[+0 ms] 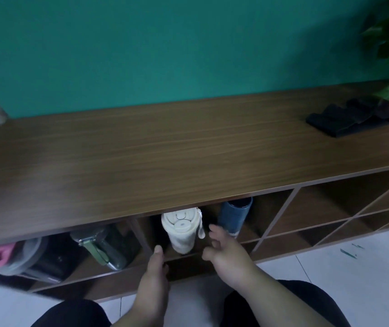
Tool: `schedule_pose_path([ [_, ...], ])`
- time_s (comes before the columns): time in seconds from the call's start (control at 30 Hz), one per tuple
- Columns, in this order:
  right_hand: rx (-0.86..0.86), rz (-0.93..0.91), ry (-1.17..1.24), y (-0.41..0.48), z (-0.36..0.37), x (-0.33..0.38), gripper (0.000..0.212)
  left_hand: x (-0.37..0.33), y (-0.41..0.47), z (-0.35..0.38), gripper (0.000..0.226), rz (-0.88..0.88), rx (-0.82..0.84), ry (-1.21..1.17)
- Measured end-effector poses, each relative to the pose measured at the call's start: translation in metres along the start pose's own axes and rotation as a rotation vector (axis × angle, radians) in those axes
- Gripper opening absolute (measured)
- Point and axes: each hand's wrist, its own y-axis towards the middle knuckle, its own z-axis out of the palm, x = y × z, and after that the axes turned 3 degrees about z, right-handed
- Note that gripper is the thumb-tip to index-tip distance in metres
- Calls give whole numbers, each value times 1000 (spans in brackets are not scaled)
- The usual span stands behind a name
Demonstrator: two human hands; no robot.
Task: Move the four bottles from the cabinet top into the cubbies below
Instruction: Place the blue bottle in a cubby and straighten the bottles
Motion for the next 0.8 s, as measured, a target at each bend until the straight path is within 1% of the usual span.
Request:
schedule_pose_path([
  [0.03,-19,-38,23,1,5,5,91,-6,0,-4,59,13,-18,15],
  [0.07,-36,-64,39,2,9,10,92,-12,-4,-6,58,69,-24,27],
  [0.1,-51,-94,49,2,13,14,84,-17,-7,-4,54,137,-10,37],
  [0.17,-59,-157,85,5,19,19,63,-26,-22,1,50,208,61,11],
  [0.27,-48,-194,164,9,25,19,63,-26,-17,3,49,245,155,53],
  [0.33,-29,-186,197,11,26,18,62,-20,-14,1,54,246,218,107],
  [0.4,-25,-177,185,12,25,17,64,-19,-16,1,57,279,240,168],
  [0.47,-28,-163,162,14,24,15,72,-21,-19,2,63,301,248,212],
  [0.57,-16,-167,145,13,23,14,83,-21,-19,0,62,301,224,261],
  [0.63,-29,-116,95,13,25,13,90,-20,-19,-3,67,230,213,260],
  [0.67,-40,-57,53,13,27,12,89,-20,-20,-5,65,188,199,238],
  [0.7,-40,17,-23,11,28,11,79,-20,-22,-8,57,155,177,219],
  [0.73,-25,84,-113,8,29,10,60,-20,-23,-11,44,123,153,202],
  [0.77,12,125,-211,4,32,10,43,-20,-24,-17,37,91,126,194],
  [0.8,65,137,-287,-1,36,12,27,-21,-26,-23,37,55,108,196],
])
